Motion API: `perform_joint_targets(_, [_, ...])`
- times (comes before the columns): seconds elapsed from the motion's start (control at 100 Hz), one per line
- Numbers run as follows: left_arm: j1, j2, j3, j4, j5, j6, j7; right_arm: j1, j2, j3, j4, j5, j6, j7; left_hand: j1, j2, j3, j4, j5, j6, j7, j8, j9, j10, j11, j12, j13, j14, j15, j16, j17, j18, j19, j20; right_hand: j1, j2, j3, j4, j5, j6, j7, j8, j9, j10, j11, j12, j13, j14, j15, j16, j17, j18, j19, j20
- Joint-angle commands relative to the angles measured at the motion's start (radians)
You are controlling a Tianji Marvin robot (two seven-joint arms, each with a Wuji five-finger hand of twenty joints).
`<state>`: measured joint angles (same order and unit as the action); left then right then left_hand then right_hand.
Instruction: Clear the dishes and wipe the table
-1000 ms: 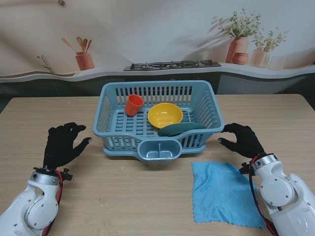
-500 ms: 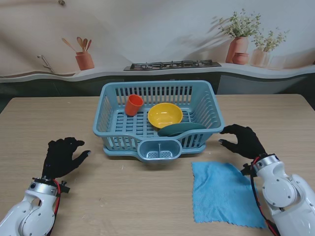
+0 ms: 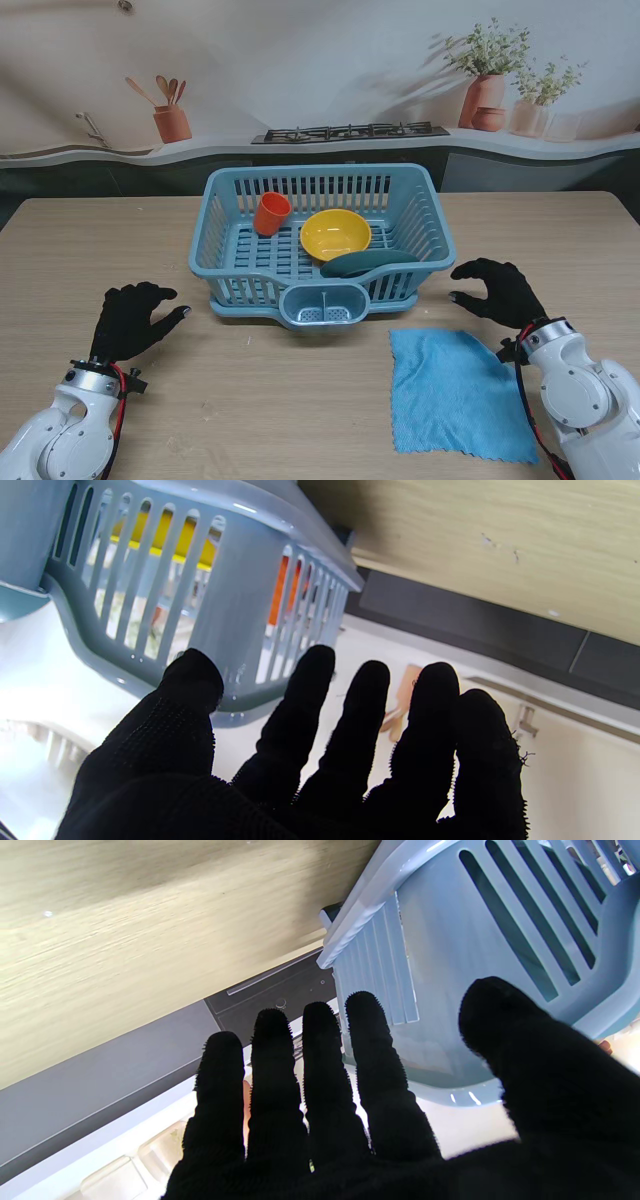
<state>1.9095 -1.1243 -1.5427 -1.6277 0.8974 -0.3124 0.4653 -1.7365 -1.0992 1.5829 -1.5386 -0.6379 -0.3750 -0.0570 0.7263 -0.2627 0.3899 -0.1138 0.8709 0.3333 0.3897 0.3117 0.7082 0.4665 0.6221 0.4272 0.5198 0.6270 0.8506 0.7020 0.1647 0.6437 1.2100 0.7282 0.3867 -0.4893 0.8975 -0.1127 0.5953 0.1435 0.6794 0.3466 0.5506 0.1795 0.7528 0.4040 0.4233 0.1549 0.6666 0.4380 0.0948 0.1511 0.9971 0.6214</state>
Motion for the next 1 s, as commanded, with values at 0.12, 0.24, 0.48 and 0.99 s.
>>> perform_joint_targets(0.12, [0.003,-0.005,0.0,-0.026,-0.038,-0.005,-0.069,-0.022,0.01,0.022,-0.015,-0.017,-0.017,0.037,-0.006,0.055,-0.041,0.043,0.041,0.003,-0.022,0.015,0.019,0.026,0.007,0.007,0.029,0.055,0.025,0.017,0.005,0.029,0.018,0.008,-0.036,-0.046,0.032,0.034,-0.02,0.006,0.034,0.024,-0.023,-0.008,0.04,0.024,-0.015,-0.012,0.048,0.023,-0.005,-0.023,0.03,0.011])
perform_joint_targets(0.24, [0.011,-0.003,-0.007,-0.039,-0.057,-0.008,-0.102,-0.032,0.014,0.035,-0.024,-0.023,-0.025,0.056,0.001,0.062,-0.06,0.044,0.049,0.004,-0.036,0.018,0.02,0.024,0.006,0.006,0.028,0.055,0.026,0.017,0.005,0.027,0.017,0.011,-0.032,-0.055,0.028,0.034,-0.025,0.005,0.037,0.025,-0.024,-0.008,0.04,0.025,-0.017,-0.013,0.048,0.022,-0.007,-0.022,0.03,0.009])
perform_joint_targets(0.48, [0.024,-0.001,-0.017,-0.062,-0.094,-0.009,-0.164,-0.053,0.026,0.056,-0.04,-0.053,-0.044,0.102,0.031,0.079,-0.121,0.053,0.092,0.011,-0.116,0.03,0.027,0.028,0.0,0.003,0.032,0.061,0.022,0.017,0.007,0.032,0.013,0.02,-0.022,-0.069,0.023,0.035,-0.041,0.004,0.039,0.026,-0.036,-0.013,0.038,0.026,-0.025,-0.017,0.043,0.021,-0.013,-0.021,0.028,0.006])
perform_joint_targets(0.99, [0.039,-0.005,-0.033,-0.096,-0.231,-0.021,-0.261,-0.104,0.048,0.057,-0.088,-0.093,-0.051,0.205,0.046,0.088,-0.151,0.057,0.1,0.018,-0.133,0.057,0.031,0.035,-0.004,0.001,0.037,0.065,0.018,0.013,0.011,0.037,0.013,0.025,-0.006,-0.099,0.009,0.033,-0.104,-0.004,0.038,0.026,-0.095,-0.029,0.015,0.015,-0.06,-0.032,0.015,0.009,-0.031,-0.023,0.014,-0.001])
